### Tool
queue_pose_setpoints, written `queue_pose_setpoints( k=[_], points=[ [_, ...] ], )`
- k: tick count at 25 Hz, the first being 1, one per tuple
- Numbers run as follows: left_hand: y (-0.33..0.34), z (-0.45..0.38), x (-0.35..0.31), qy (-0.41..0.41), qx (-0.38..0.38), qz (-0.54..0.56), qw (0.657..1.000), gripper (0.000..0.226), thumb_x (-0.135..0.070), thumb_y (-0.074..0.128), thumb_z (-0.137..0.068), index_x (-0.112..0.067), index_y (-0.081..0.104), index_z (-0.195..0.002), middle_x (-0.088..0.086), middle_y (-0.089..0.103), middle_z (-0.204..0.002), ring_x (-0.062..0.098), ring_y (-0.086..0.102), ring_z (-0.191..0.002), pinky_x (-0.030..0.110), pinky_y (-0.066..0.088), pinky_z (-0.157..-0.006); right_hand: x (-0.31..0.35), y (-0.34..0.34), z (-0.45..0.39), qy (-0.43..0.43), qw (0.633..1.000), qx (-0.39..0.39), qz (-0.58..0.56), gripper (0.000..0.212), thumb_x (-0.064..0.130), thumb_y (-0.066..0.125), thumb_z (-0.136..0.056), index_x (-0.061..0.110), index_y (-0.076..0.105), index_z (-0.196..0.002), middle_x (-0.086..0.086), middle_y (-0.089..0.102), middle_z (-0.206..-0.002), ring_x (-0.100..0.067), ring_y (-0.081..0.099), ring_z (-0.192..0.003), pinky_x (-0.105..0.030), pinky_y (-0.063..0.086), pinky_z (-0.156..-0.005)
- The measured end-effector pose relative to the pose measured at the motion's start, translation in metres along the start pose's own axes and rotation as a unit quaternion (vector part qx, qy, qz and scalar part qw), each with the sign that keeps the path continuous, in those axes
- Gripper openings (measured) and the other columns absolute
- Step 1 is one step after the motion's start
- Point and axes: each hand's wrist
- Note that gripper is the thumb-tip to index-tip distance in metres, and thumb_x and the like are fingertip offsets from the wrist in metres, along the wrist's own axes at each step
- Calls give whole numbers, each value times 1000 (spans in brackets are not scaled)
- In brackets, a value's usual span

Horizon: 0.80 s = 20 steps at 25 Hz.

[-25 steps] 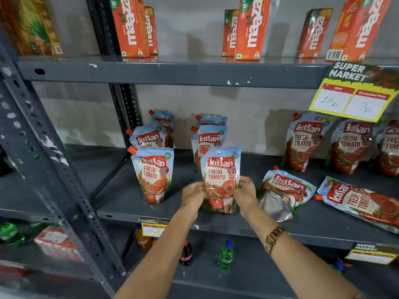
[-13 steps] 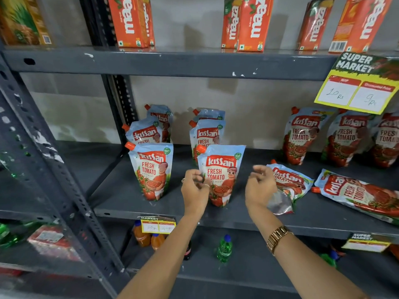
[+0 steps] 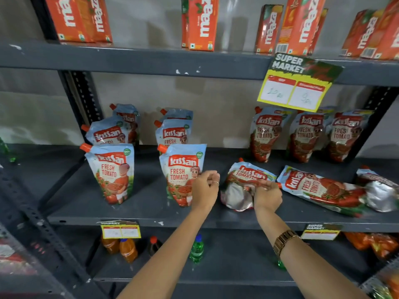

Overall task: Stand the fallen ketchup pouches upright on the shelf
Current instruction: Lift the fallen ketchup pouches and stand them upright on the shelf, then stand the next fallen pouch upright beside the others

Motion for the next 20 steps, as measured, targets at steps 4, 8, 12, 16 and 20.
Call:
queue_pose_setpoints(
  k=[4, 8, 12, 16, 20],
  points=[
    [34, 10, 2, -86, 61, -40, 994, 30, -23, 44, -94, -8, 62, -113, 12, 65, -120, 24, 57, -111, 27, 42, -90, -17, -12, -33, 68, 991, 105, 53, 26, 8, 56, -85, -2, 60, -108, -23, 62, -117, -36, 56, -108, -36, 45, -84],
    [50, 19, 5, -134, -4, -23, 991, 39, -35, 47, -91, -8, 57, -65, 23, 67, -84, 35, 60, -85, 36, 41, -69, -24, -16, -61, 126, 968, 217, 18, 28, 18, 61, -83, 0, 62, -105, -23, 66, -111, -38, 63, -96, -45, 54, -85],
    [69, 27, 0, -184, -59, -16, 981, 49, -42, 63, -79, -14, 41, -45, 1, 48, -49, 17, 46, -53, 29, 35, -60, -21, -22, -80, 171, 942, 288, 35, 55, 32, 70, -77, 0, 54, -118, -19, 60, -120, -38, 58, -107, -45, 51, -93],
    [81, 18, -8, -326, -10, 87, 941, 33, -27, 73, -70, -4, 64, -93, 11, 69, -92, 25, 64, -86, 32, 51, -74, -17, -31, -95, 243, 890, 385, -32, 28, 16, 72, -76, 6, 58, -97, -16, 66, -104, -30, 63, -88, -38, 55, -73],
    [82, 11, -16, -369, -5, 140, 919, 51, -1, 64, -68, 6, 52, -116, 23, 62, -114, 35, 59, -106, 42, 49, -94, -15, -31, -98, 236, 879, 411, -46, 11, -1, 63, -79, 6, 59, -87, -16, 66, -105, -29, 61, -95, -42, 50, -88]
  ],
)
Point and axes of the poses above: each hand's wrist, its own z-axis away from the middle knuckle, its own y-axis out of the palm, x = y × z
